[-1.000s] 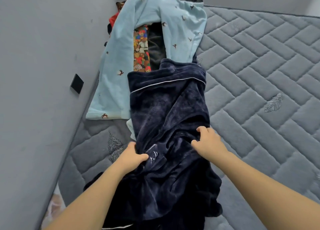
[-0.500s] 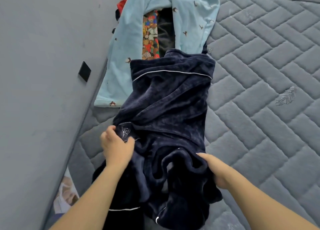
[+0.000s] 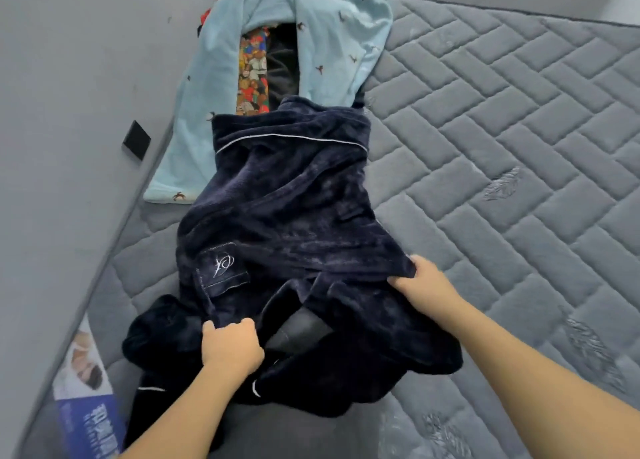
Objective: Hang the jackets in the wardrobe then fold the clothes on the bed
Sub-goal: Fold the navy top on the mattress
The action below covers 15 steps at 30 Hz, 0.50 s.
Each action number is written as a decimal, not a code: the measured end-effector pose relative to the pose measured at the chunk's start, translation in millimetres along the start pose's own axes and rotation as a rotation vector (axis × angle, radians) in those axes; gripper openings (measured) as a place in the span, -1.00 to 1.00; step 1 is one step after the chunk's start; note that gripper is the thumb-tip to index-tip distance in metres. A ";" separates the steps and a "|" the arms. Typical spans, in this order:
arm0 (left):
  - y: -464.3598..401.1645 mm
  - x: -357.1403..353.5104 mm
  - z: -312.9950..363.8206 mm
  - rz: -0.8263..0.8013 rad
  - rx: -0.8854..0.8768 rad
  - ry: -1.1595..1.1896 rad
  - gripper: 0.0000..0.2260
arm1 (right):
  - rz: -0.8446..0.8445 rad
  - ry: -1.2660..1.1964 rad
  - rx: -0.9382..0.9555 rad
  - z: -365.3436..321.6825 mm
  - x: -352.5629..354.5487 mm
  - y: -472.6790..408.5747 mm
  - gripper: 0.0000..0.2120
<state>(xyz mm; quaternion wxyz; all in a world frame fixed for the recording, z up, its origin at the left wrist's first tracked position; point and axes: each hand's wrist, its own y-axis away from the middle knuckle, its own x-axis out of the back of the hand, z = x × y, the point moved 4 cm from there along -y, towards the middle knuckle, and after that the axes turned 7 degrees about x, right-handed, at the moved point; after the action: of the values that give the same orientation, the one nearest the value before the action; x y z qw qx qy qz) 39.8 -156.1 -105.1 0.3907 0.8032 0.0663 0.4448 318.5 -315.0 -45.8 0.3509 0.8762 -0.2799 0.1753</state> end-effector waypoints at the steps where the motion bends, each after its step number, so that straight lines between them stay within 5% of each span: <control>1: 11.4 -1.5 13.9 -0.122 -0.060 0.020 -0.71 | 0.038 0.215 0.045 -1.0 30.9 0.7 -0.87; 4: 71.7 -2.0 88.6 -0.540 -0.269 0.183 -0.73 | 0.234 0.637 0.194 -14.9 126.2 1.1 -0.81; 8: 168.3 5.0 245.2 -0.821 -0.528 0.626 -0.71 | 0.381 0.716 0.417 -22.9 210.0 3.5 -0.73; 10: 198.8 10.0 305.2 -0.817 -0.587 0.781 -0.65 | 0.329 0.771 0.332 5.7 228.7 11.4 -0.48; 12: 208.1 12.8 340.3 -0.728 -0.661 0.693 -0.58 | 0.303 0.681 0.128 59.5 236.9 28.5 -0.36; 15: 181.2 27.1 341.6 -0.287 -0.673 0.342 -0.60 | 0.254 0.246 -0.214 154.4 221.9 66.6 -0.44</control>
<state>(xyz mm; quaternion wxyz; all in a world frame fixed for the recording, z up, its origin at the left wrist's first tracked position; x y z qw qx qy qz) 274.1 -462.3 -64.8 0.6734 0.5274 0.0923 0.5098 468.2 -546.4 -6.5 0.4486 0.7635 -0.3604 0.2931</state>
